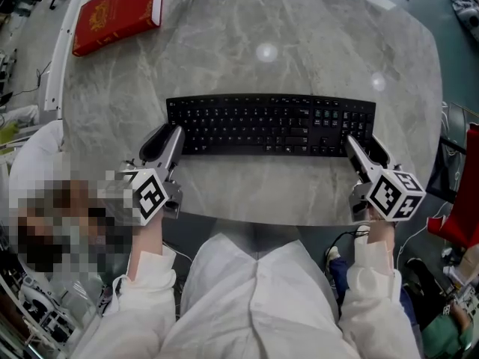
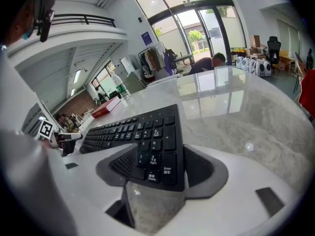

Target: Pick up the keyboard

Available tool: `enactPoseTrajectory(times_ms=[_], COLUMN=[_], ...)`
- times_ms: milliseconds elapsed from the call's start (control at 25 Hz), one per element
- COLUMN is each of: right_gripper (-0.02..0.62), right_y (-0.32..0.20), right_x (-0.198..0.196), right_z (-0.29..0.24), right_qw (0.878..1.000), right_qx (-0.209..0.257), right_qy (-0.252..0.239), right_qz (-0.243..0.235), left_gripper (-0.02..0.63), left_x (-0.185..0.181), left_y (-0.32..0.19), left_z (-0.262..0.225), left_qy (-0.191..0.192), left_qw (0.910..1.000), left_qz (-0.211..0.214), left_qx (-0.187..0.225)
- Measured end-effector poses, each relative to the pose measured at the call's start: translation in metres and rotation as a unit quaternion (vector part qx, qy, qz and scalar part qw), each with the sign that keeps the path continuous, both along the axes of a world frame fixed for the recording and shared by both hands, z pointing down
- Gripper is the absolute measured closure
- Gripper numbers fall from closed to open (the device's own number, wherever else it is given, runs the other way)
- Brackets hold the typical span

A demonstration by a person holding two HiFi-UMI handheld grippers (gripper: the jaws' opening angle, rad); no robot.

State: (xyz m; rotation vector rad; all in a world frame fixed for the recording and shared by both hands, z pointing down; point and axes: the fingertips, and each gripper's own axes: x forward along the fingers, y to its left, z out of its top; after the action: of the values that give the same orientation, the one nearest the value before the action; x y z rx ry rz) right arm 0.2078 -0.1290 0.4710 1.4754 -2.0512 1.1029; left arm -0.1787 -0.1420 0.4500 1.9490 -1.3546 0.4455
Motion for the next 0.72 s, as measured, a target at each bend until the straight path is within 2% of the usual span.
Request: enactPoseTrajectory(times_ms=[280,440,720], right_gripper=[0.321,0.321,0.319], right_y=[0.0,0.0,-0.001], right_x=[0.0,0.0,0.0], right_z=[0.0,0.0,0.003], right_qw=[1.0,1.0,1.0], right_qx=[0.003,0.003,-0.004], right_qy=[0.0,0.001,0.0], right_qz=[-0.002,-0.001,-0.003], left_gripper=[0.446,0.359,0.341], left_x=[-0.015,-0.012,-0.003], left_y=[0.001,0.004,0.012], left_z=[0.01,0.02,0.03], left_qy=[-0.016,-0.002,0.008], left_qw=[0.9996,0.9985,0.9955], left_qz=[0.015,0.036,0.07], left_qx=[-0.017,-0.04,-0.064])
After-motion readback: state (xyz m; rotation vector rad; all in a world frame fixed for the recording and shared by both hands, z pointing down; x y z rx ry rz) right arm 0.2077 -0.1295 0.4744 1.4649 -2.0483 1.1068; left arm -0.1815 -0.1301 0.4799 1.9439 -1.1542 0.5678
